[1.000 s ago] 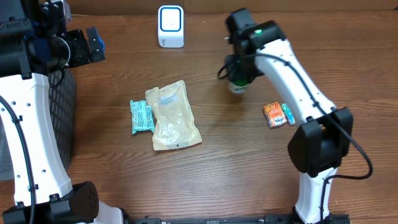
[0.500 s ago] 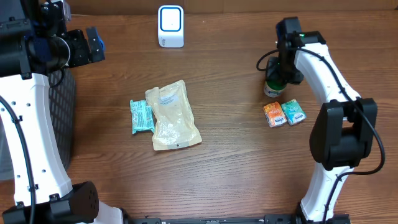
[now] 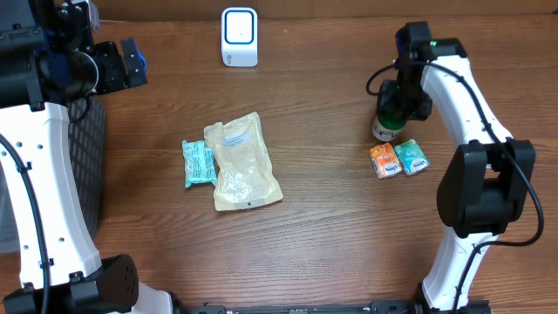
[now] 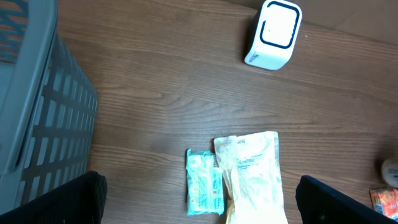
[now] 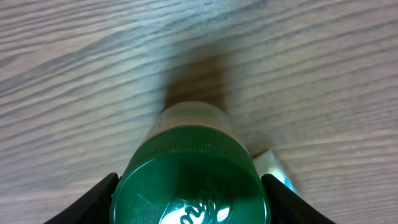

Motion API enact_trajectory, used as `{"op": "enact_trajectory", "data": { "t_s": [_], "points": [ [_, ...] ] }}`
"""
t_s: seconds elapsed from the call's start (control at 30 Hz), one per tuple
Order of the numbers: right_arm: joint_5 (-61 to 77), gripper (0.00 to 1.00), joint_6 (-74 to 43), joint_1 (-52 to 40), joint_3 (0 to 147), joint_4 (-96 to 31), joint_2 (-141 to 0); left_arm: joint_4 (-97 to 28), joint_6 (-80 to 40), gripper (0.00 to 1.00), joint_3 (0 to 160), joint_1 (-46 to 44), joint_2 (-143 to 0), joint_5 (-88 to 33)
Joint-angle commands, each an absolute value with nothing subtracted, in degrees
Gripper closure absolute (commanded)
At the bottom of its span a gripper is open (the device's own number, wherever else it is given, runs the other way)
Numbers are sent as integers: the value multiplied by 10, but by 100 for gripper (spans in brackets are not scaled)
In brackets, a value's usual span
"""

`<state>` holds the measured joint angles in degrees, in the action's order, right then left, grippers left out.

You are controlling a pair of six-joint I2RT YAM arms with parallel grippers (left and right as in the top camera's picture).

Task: Scan the item barcode
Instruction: 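Open the right gripper and lift it off the jar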

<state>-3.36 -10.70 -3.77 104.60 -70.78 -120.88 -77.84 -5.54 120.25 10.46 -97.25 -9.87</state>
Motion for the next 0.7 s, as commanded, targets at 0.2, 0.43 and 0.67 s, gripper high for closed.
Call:
{"op": "enact_trajectory", "data": {
  "t_s": [0.2,0.43,0.67],
  "points": [
    [46,39,-109,-37,1243,-851,-1199,-778,-43,0,1201,101,-972,-99],
    [40,39,-98,-37,1240,-864,-1199,-778,-43,1,1201,101,-972,-99],
    [-2,39,-91,-37,1175,-803,-1200,-778,-43,1,1201,101,-972,-99]
  ]
}}
